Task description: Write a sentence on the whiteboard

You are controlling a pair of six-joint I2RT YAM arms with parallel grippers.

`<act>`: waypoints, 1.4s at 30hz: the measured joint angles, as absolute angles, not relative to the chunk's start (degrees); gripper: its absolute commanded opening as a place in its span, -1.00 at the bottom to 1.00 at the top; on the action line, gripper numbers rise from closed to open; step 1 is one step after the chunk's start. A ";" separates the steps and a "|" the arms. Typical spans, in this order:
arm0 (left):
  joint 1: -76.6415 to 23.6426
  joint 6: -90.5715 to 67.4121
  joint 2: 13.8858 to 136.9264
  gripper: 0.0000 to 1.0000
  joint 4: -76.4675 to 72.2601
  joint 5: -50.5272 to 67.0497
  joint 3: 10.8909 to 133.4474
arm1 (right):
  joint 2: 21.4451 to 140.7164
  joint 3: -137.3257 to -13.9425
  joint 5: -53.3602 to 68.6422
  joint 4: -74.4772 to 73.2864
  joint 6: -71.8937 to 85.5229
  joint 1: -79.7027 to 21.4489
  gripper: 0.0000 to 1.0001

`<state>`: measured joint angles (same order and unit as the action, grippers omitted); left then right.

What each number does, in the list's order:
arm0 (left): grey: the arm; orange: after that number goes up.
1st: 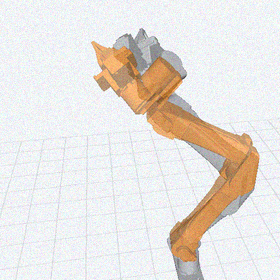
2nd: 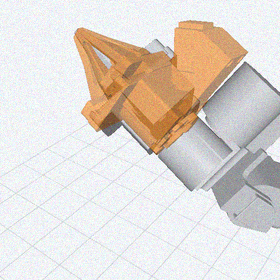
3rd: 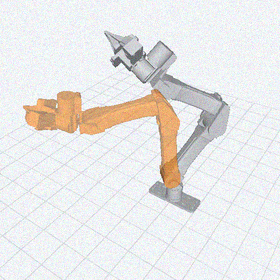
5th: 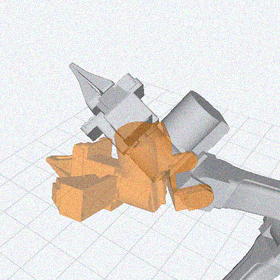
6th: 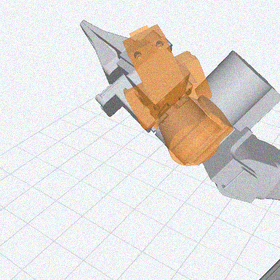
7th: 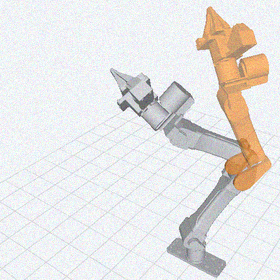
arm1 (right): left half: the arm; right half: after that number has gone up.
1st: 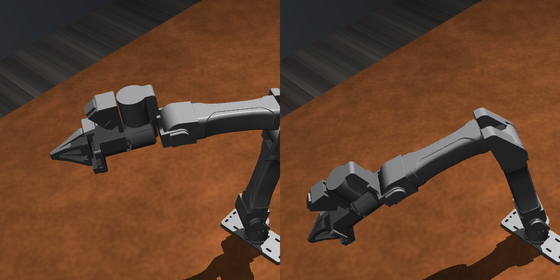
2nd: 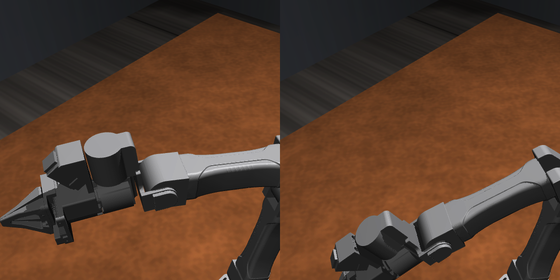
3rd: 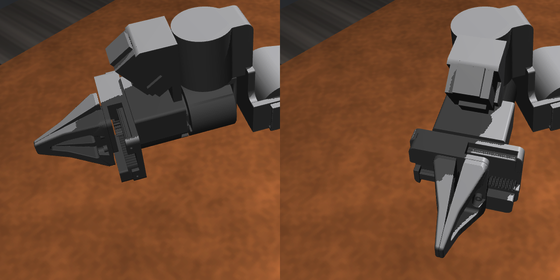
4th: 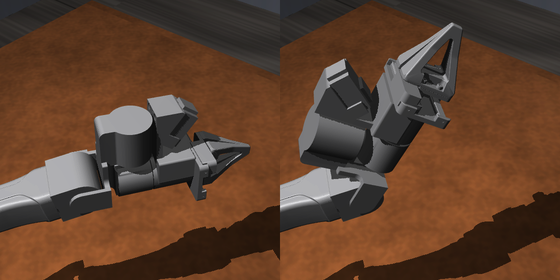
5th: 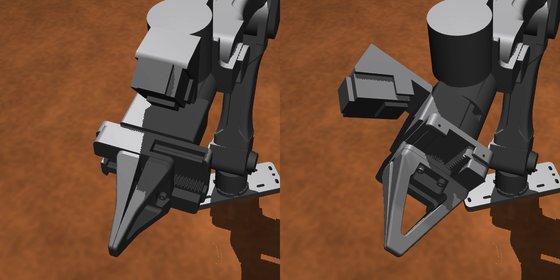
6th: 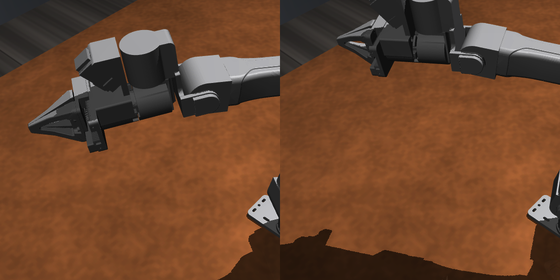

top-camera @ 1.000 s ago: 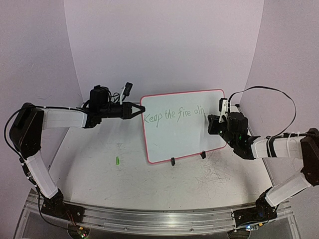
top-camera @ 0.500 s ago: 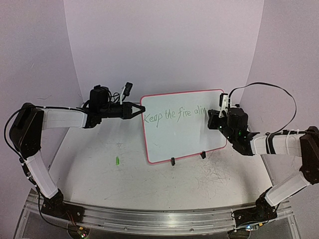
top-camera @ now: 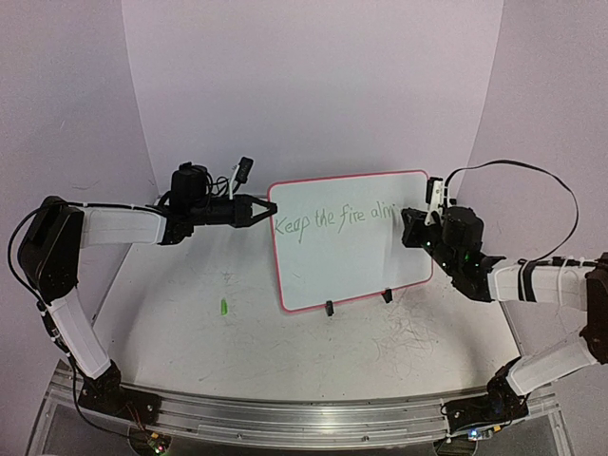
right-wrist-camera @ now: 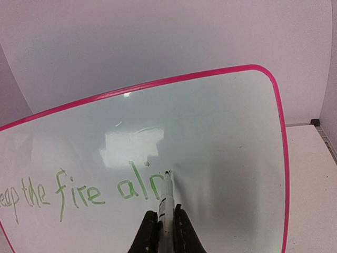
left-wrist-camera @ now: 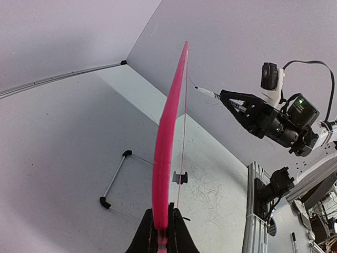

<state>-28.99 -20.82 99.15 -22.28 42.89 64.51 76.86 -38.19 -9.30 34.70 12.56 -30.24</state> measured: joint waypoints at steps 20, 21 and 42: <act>-29.10 -20.78 98.94 -1.00 -21.93 42.81 64.51 | 80.32 -38.13 -9.28 34.97 12.53 -29.54 -1.00; -29.12 -20.78 98.94 -1.00 -21.93 42.78 64.51 | 80.37 -38.13 -9.32 35.06 12.53 -29.54 -1.00; -29.17 -20.84 98.91 -1.00 -21.46 42.30 64.51 | 81.43 -38.13 -9.32 36.47 12.94 -29.33 -1.00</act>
